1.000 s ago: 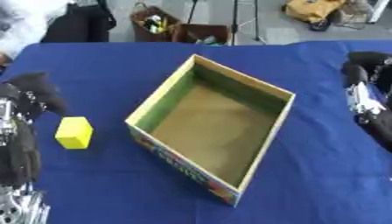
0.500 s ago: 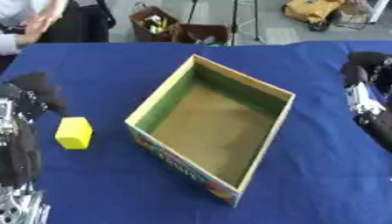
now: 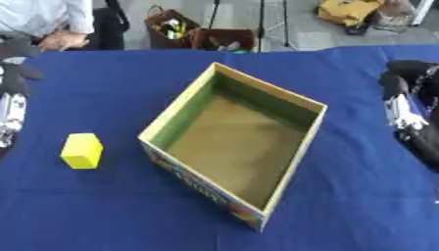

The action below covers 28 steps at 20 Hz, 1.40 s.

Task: Pick up objects on the table and place them in the box.

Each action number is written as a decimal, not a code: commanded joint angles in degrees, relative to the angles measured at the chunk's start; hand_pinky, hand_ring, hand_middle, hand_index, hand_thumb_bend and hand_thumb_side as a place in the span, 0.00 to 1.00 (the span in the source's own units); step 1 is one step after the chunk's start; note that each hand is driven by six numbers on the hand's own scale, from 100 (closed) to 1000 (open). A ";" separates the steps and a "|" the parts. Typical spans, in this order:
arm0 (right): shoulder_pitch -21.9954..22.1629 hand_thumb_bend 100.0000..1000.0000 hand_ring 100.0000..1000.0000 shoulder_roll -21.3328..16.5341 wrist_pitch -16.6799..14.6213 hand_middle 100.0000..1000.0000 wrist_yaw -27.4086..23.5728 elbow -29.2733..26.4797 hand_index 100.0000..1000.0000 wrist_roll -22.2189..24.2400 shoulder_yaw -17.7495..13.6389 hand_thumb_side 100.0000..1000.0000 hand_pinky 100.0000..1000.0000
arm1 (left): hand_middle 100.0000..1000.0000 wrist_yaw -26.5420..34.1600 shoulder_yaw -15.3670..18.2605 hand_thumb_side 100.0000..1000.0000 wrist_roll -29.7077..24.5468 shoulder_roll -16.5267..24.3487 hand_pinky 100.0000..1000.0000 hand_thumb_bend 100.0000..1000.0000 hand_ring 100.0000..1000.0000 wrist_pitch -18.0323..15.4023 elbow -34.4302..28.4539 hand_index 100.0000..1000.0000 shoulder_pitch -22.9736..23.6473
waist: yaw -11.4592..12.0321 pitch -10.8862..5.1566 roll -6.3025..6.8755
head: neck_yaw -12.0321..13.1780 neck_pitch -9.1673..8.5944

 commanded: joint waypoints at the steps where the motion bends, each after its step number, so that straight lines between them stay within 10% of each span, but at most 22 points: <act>1: -0.23 0.00 0.66 -1.32 -0.02 0.59 0.35 -0.86 0.73 0.26 -0.16 0.50 0.72 | 0.81 -4.05 -0.34 0.92 -5.71 7.75 0.59 0.00 0.73 0.73 -1.08 0.97 -0.98 | -0.13 -1.20 -0.05 | 0.16 0.46; 10: -0.20 0.00 0.66 -1.45 -0.08 0.59 0.33 -0.86 0.73 0.46 0.01 0.50 0.72 | 0.89 -7.41 -2.19 1.00 -22.32 15.87 0.72 0.00 0.84 -1.40 2.44 1.00 -3.34 | -0.89 -1.06 -0.18 | -0.10 2.27; 12: -0.14 0.00 0.66 -1.51 -0.06 0.59 0.34 -0.86 0.73 0.48 0.03 0.50 0.72 | 0.92 -7.44 -2.41 1.00 -26.04 16.84 0.76 0.26 0.87 -2.03 3.96 1.00 -4.22 | -1.06 -1.07 -0.17 | 0.21 2.44; 24: 0.22 0.00 0.66 -1.63 0.26 0.58 0.38 -0.86 0.73 0.80 0.48 0.49 0.72 | 0.97 -14.75 -5.94 1.00 -41.34 20.43 0.81 0.79 0.92 -5.31 12.18 1.00 -9.46 | -1.31 -1.23 0.24 | 0.84 0.64; 28: 0.27 0.00 0.66 -1.61 0.36 0.58 0.34 -0.86 0.73 0.86 0.67 0.48 0.72 | 1.00 -16.61 -7.93 1.00 -41.80 20.37 0.82 0.77 0.94 -6.59 15.50 1.00 -11.07 | -1.54 -1.22 0.31 | 0.85 0.24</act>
